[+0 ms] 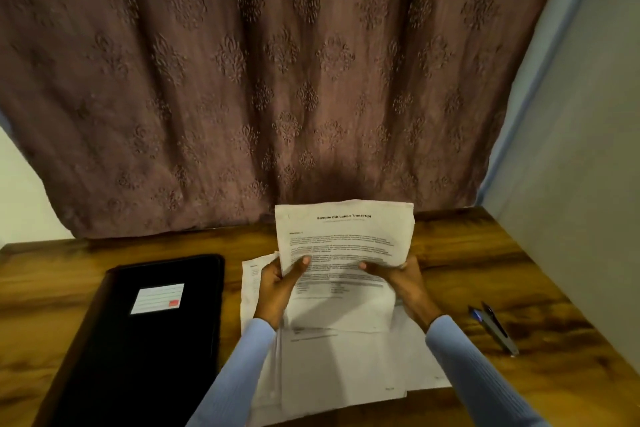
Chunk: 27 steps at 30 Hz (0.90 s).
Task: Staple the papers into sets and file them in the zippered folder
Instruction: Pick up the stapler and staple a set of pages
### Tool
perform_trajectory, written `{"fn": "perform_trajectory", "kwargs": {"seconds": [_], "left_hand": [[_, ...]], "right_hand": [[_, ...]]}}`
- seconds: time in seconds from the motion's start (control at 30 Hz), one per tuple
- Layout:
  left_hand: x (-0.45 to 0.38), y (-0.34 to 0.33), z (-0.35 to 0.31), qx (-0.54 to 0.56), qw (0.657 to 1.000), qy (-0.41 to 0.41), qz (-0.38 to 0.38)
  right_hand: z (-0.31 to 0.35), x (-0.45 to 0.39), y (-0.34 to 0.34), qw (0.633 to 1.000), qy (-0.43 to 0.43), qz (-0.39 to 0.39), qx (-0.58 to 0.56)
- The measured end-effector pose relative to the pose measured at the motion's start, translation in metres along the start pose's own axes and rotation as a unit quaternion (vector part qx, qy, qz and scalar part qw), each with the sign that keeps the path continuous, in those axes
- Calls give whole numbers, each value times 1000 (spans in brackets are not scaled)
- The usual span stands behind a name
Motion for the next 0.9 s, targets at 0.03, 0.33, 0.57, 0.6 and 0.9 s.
{"fn": "perform_trajectory", "kwargs": {"seconds": [0.03,0.33,0.57,0.6,0.9], "left_hand": [[-1,-1,1,-22,1000,0,5],[-24,-45,-2,-72,995,-45,50],[-27,-86,55,-102,990,26,95],[-27,-93,62,-109,988,31,101],[-42,-155,133,-128,982,120,75]], "right_hand": [[-2,0,-1,1000,1,-2,5],[7,-10,32,998,-57,-23,-17],[-73,36,162,910,-136,-205,335],[-86,43,177,880,-155,-194,405],[-146,39,233,801,-213,-115,547]]}}
Point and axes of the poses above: each hand's wrist, its own x-axis away from the middle knuckle, its own y-axis out of the back of the hand, z = x × y, the point moved 8 cm from there along -x, towards the middle knuckle, and after that the axes turned 10 degrees about x, right-handed, at the moved point
